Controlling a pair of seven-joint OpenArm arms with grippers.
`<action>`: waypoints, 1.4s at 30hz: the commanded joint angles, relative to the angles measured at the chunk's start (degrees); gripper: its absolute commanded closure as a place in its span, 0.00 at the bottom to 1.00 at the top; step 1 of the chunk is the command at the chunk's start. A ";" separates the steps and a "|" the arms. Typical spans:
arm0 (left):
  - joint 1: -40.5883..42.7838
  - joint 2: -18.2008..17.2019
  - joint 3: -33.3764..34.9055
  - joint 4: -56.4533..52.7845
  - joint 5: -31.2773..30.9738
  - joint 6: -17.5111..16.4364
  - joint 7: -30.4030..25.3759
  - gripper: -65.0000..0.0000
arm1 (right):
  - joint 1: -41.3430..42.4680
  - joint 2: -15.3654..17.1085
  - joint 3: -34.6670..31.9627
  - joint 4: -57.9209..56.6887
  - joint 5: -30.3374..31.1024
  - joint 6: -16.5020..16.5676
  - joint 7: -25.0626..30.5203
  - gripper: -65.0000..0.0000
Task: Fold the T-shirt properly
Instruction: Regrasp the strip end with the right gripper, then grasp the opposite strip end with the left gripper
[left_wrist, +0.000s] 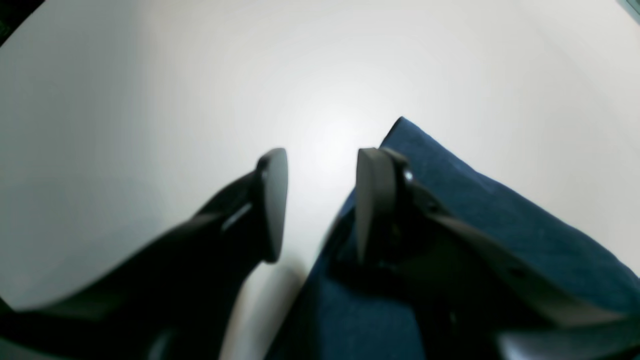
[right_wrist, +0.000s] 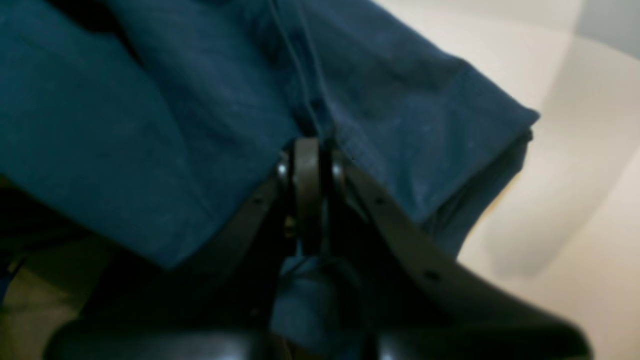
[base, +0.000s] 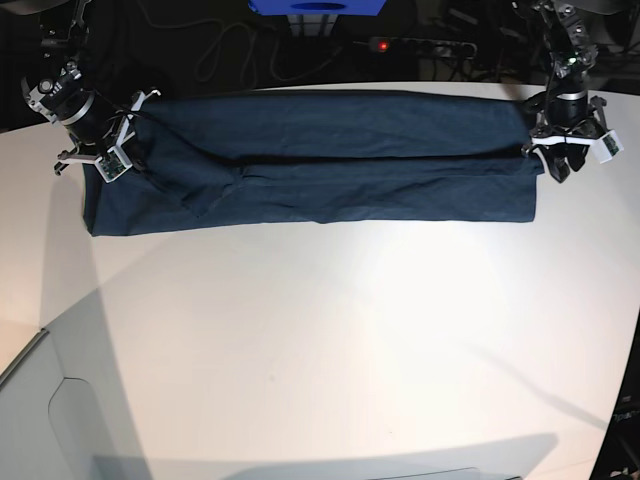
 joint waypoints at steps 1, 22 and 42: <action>0.24 -0.58 -0.29 1.17 -0.35 -0.19 -1.18 0.66 | -0.02 0.76 0.27 0.91 0.19 0.84 1.12 0.86; 0.15 -1.37 0.32 0.64 -0.35 -0.19 -1.09 0.50 | 2.09 -6.45 3.26 -1.46 -1.66 0.84 1.20 0.66; 1.47 -2.34 4.10 4.24 -0.44 -0.27 -1.09 0.50 | 3.76 -6.27 3.17 -7.53 -1.66 0.84 1.47 0.66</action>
